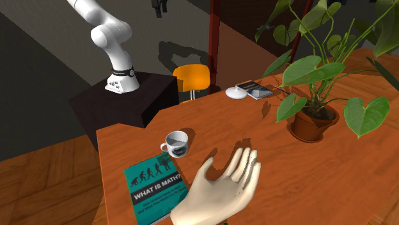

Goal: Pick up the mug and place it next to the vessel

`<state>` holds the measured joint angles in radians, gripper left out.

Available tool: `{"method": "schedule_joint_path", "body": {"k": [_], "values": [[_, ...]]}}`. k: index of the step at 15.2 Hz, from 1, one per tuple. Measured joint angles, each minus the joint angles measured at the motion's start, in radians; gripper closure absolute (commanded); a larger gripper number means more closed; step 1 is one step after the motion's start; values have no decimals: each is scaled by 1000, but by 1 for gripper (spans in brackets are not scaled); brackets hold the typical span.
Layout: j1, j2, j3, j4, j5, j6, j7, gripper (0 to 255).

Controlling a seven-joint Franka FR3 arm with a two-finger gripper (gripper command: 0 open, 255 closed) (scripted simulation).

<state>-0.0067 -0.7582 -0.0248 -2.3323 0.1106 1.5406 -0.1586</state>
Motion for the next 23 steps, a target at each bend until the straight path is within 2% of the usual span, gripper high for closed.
{"method": "schedule_joint_path", "body": {"k": [4,11,16,23], "values": [[-10,17,-17,-41,-20,55,-27,0],[-44,103,-73,-172,-82,271,-111,0],[-67,220,-118,-220,-121,437,-168,0],[-96,449,-190,-225,-152,678,-258,0]]}}
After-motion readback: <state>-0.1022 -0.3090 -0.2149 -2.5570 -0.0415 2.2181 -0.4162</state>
